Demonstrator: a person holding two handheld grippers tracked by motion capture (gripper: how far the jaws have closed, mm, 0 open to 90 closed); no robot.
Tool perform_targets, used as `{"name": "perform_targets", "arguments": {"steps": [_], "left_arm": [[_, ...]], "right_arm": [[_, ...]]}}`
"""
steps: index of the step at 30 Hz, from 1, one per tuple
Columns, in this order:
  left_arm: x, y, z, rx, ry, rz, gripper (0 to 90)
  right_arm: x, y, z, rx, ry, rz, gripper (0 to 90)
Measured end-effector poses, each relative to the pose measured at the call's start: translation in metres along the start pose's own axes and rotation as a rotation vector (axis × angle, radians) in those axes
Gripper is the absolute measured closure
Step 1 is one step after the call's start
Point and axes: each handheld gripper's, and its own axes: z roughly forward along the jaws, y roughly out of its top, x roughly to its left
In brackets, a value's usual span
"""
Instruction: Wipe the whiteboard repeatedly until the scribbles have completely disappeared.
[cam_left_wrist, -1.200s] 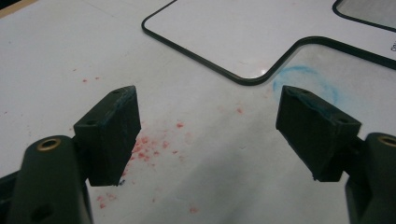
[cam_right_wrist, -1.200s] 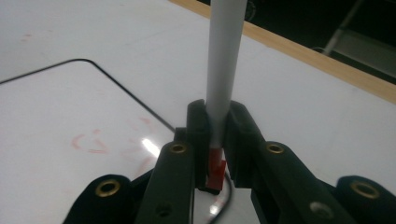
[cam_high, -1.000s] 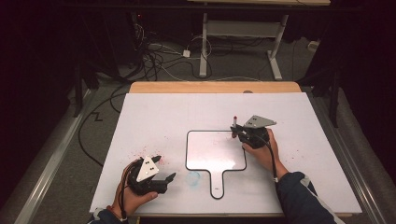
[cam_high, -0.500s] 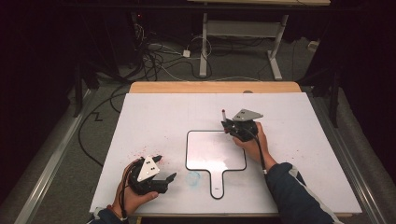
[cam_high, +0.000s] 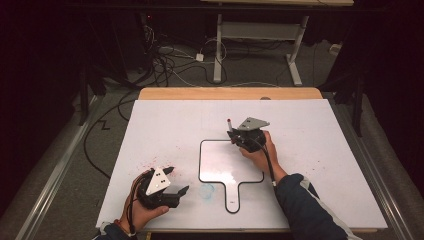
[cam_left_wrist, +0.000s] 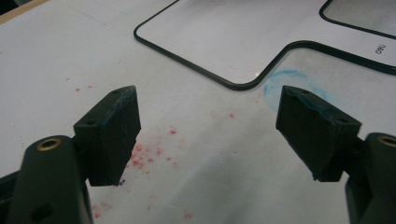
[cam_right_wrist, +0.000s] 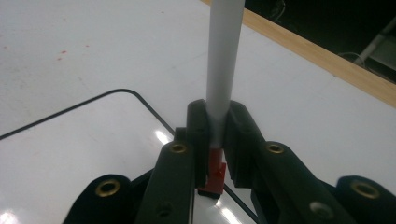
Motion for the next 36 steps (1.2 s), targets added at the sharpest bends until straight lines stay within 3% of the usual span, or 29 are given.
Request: {"name": "perform_targets", "arguments": {"steps": [8,12,15,16,23,27,30,36], "left_arm": [[-0.002,0.001,0.001,0.006,0.000,0.000,21.3],[-0.002,0.000,0.001,0.010,-0.001,0.000,21.3],[-0.002,0.000,0.001,0.010,-0.003,0.002,21.3],[-0.002,0.001,0.001,0.009,-0.003,0.004,21.3],[-0.002,0.000,0.002,0.008,-0.009,0.002,21.3],[-0.002,0.000,0.001,0.010,-0.010,0.004,21.3],[-0.002,0.000,0.001,0.010,-0.009,0.005,21.3],[-0.003,0.001,0.002,0.014,-0.013,0.004,21.3]], "right_arm": [[-0.021,-0.017,-0.021,0.000,-0.047,0.023,82.1],[-0.032,-0.025,-0.029,-0.010,-0.058,0.057,82.2],[-0.029,-0.024,-0.028,-0.013,-0.059,0.058,82.2],[-0.025,-0.023,-0.026,-0.028,-0.028,0.068,82.1],[-0.014,-0.020,-0.021,-0.041,0.008,0.063,82.1],[-0.022,-0.023,-0.027,-0.025,-0.030,0.052,82.1],[-0.030,-0.028,-0.033,-0.021,-0.061,0.084,82.1],[-0.025,-0.033,-0.039,-0.053,-0.001,0.089,82.1]]}}
